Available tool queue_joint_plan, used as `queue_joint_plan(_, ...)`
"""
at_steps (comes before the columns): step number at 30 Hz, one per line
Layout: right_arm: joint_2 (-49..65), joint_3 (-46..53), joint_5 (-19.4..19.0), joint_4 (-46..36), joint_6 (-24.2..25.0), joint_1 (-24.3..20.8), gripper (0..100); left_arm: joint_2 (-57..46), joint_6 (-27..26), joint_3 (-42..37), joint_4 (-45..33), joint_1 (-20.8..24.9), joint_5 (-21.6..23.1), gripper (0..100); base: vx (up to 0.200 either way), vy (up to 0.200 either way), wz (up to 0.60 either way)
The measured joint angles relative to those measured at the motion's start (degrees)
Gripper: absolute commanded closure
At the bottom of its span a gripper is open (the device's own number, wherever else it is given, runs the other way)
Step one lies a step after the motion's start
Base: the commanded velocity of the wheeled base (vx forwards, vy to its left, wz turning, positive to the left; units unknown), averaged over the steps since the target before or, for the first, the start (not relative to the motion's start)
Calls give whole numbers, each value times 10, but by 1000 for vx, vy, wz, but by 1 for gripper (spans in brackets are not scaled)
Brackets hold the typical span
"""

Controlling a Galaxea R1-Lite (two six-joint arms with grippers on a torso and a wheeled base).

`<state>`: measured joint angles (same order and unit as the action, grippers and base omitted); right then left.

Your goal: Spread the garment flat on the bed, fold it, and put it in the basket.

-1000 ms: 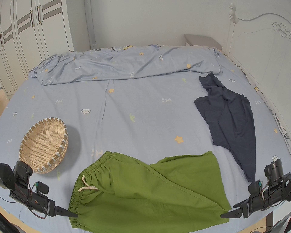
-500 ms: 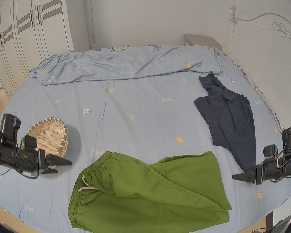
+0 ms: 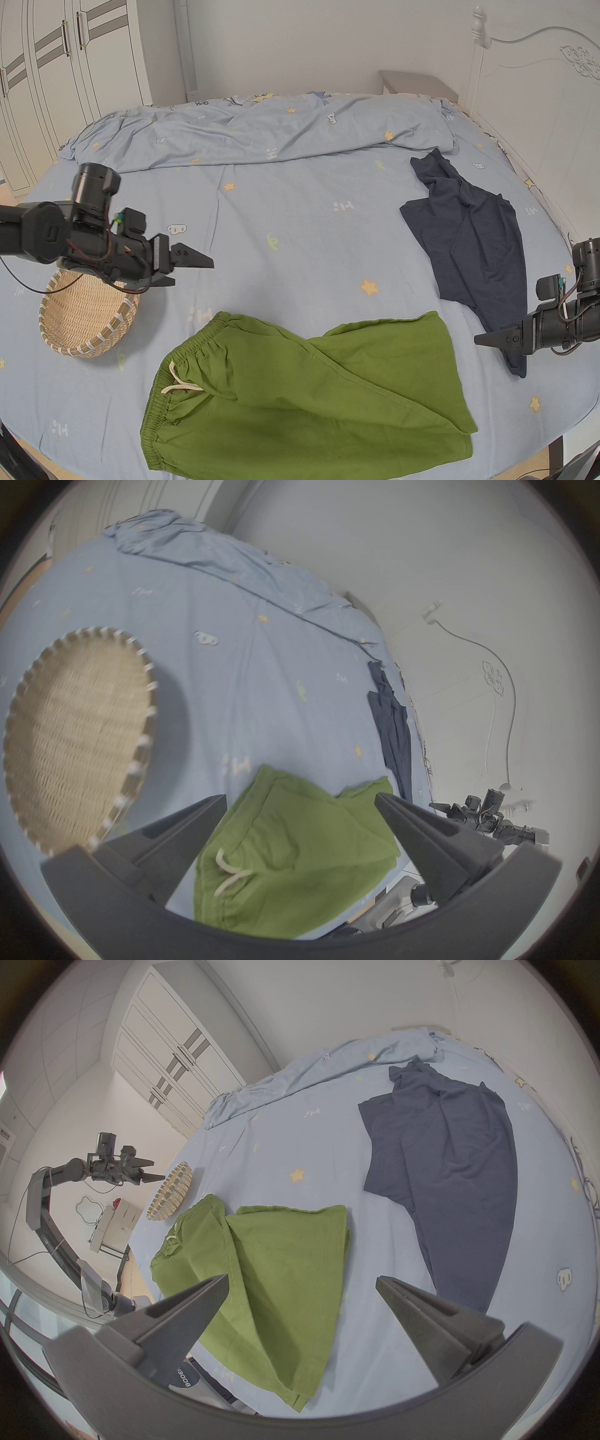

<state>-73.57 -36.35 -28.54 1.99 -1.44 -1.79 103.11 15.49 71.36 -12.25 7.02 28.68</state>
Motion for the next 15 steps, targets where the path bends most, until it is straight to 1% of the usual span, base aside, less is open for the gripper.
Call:
queue_joint_plan(5, -10, -2, 0, 0, -1, 0, 0, 68, -29, 16, 5, 12, -8, 0, 0, 0, 0)
queue_joint_plan(10, -19, 0, 0, 0, -1, -5, 0, 114, -29, 21, 32, 16, -9, 0, 0, 0, 0)
queue_joint_plan(15, -23, 1, 0, -1, 0, -10, 0, 143, -28, 24, 42, 30, -10, 0, 0, 0, 0)
